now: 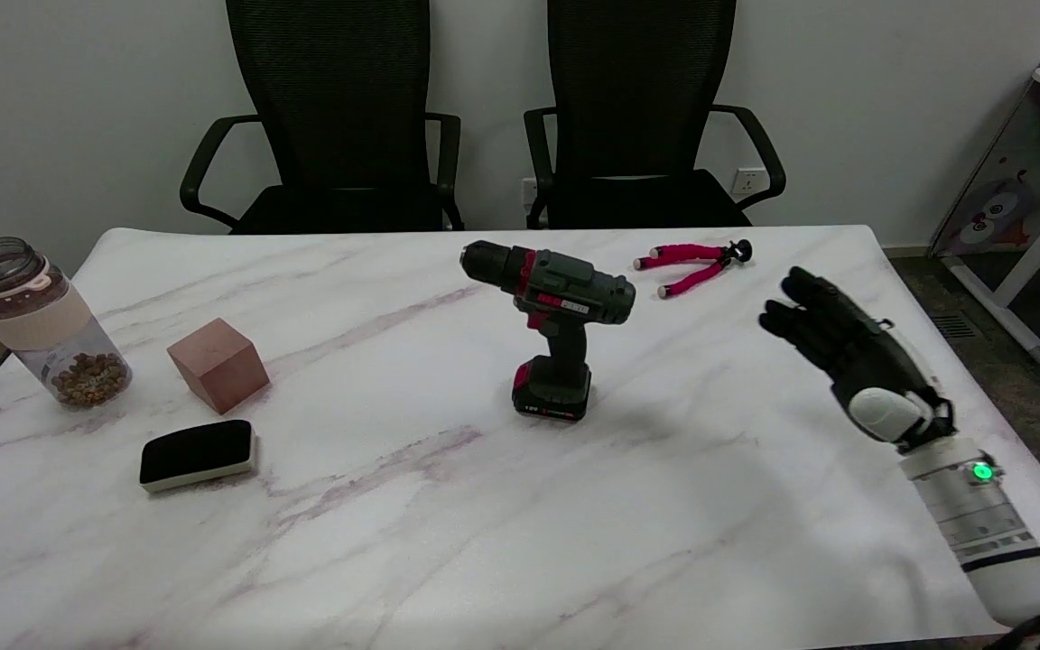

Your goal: Pick up the power screwdriver.

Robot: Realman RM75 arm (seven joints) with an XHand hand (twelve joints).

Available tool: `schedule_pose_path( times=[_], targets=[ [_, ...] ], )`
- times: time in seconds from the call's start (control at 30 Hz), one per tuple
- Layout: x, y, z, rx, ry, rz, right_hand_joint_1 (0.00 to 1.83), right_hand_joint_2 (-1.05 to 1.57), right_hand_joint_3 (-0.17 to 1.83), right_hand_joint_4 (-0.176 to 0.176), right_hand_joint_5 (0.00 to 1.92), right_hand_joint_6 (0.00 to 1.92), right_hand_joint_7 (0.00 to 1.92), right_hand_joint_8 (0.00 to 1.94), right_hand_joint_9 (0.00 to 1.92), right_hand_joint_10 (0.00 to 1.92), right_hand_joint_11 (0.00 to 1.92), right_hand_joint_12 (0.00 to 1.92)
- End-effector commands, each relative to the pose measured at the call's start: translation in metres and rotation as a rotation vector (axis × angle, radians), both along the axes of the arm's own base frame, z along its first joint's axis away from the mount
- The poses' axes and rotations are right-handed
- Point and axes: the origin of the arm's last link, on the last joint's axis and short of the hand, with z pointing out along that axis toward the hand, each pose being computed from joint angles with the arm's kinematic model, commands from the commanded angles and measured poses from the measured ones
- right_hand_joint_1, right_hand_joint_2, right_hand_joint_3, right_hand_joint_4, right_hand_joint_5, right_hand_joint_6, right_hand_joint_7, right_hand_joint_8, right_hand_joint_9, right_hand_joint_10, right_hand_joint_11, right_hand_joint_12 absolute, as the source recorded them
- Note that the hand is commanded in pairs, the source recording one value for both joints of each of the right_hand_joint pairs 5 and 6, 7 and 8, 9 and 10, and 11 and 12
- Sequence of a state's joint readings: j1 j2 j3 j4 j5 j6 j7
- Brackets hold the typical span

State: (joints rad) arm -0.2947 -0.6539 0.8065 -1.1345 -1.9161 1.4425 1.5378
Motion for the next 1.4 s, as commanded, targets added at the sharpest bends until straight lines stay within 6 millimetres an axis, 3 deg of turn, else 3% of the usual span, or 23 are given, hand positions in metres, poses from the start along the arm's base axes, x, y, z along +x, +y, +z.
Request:
schedule_pose_path(
  times=[0.03, 0.37, 0.57, 0.9, 1.4],
  targets=[
    [-0.036, -0.082, -0.075, 0.140, -0.110, -0.108, 0.94, -0.27, 0.78, -0.007, 0.22, 0.22, 0.22, 0.22, 0.35, 0.35, 0.37, 0.37],
    [-0.047, -0.132, -0.112, 0.221, -0.186, -0.114, 0.92, -0.30, 0.79, 0.023, 0.22, 0.22, 0.22, 0.22, 0.34, 0.34, 0.34, 0.34],
    [-0.050, -0.150, -0.123, 0.245, -0.188, -0.131, 0.92, -0.31, 0.80, 0.033, 0.21, 0.21, 0.21, 0.21, 0.34, 0.34, 0.34, 0.34],
    [-0.047, -0.166, -0.140, 0.273, -0.189, -0.143, 0.93, -0.35, 0.82, 0.067, 0.21, 0.21, 0.21, 0.21, 0.33, 0.33, 0.32, 0.32],
    [-0.042, -0.174, -0.164, 0.322, -0.197, -0.121, 0.93, -0.36, 0.80, 0.074, 0.21, 0.21, 0.21, 0.21, 0.34, 0.34, 0.33, 0.33]
  ],
)
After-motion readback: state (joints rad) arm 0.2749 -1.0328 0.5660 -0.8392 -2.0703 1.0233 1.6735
